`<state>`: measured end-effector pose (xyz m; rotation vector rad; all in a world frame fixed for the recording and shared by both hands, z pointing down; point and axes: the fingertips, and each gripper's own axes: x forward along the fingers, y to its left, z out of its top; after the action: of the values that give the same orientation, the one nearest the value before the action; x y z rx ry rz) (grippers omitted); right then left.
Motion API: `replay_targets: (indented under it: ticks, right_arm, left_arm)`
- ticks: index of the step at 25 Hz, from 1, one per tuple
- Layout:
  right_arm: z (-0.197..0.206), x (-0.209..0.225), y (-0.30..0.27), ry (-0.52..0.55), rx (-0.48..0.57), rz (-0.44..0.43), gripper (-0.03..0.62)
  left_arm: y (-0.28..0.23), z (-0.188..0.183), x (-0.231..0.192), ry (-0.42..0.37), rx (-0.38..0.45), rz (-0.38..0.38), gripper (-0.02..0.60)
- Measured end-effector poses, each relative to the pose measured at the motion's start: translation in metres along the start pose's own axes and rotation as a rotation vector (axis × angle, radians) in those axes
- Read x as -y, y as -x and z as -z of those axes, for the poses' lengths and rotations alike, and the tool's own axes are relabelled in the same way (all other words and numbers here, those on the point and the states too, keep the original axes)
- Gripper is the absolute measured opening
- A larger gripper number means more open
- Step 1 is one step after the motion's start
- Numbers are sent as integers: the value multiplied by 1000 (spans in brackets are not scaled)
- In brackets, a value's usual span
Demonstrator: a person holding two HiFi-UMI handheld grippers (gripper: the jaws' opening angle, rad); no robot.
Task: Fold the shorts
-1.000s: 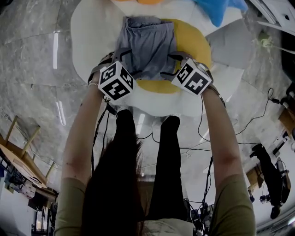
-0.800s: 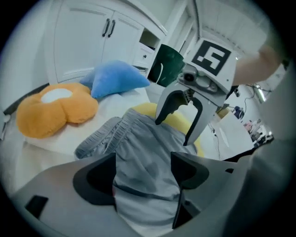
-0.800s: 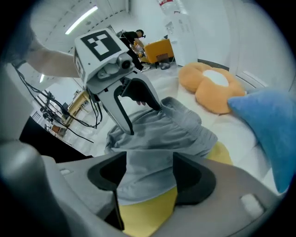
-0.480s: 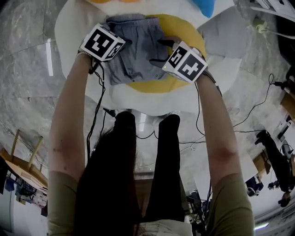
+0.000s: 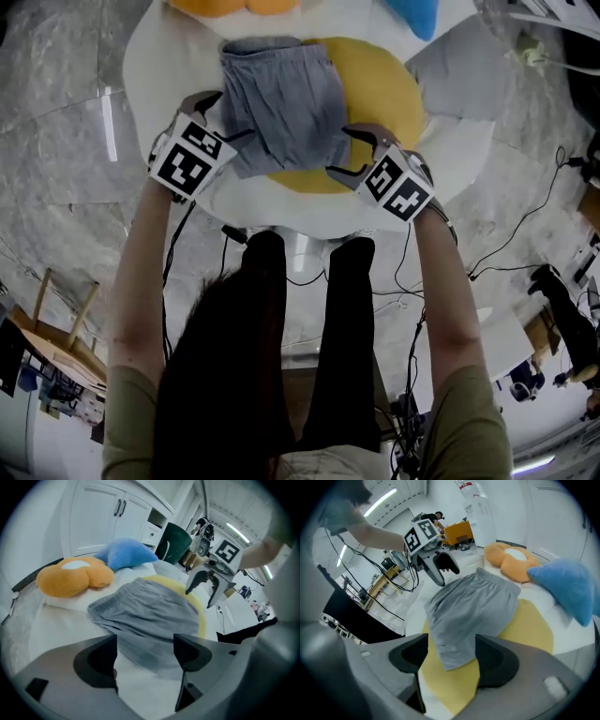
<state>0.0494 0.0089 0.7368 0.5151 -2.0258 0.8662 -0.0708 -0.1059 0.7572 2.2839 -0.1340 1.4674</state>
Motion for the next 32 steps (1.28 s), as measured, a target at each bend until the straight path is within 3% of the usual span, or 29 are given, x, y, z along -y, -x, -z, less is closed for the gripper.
replay_targets:
  ticks: [5,9,12,17,20,23,27,29,32]
  right_arm:
    - [37,-35,-24,38,-105,-61,305]
    - [57,-37,-36,70,-166,-69,305]
    - [57,-34,-39,60,-168,-69,305]
    - [48,-35,-36,10,-144,-70,305]
    - [24,-45,-20,-81,-23,-99,305]
    - [-1,-58,15,-128,100,-81,305]
    - [-57,-79,96,-216,361,-23,307]
    - [-87,-87,151,-233,482,32,307]
    - [-125,-106,250,-232,648,183,307]
  left_arm:
    - [-25,57,113,-143,-100,192,362]
    - [-46,86,127,-54,-127,170,362]
    - [-43,92,117,13,-104,133,360]
    - [-32,89,115,78,-90,138,360]
    - [-8,62,117,157,-2,102,362]
    - [34,21,126,251,154,34,362]
    - [117,-24,128,438,379,-150,360]
    - [166,-49,132,489,459,-257,360]
    - [254,-88,156,546,589,-361,360]
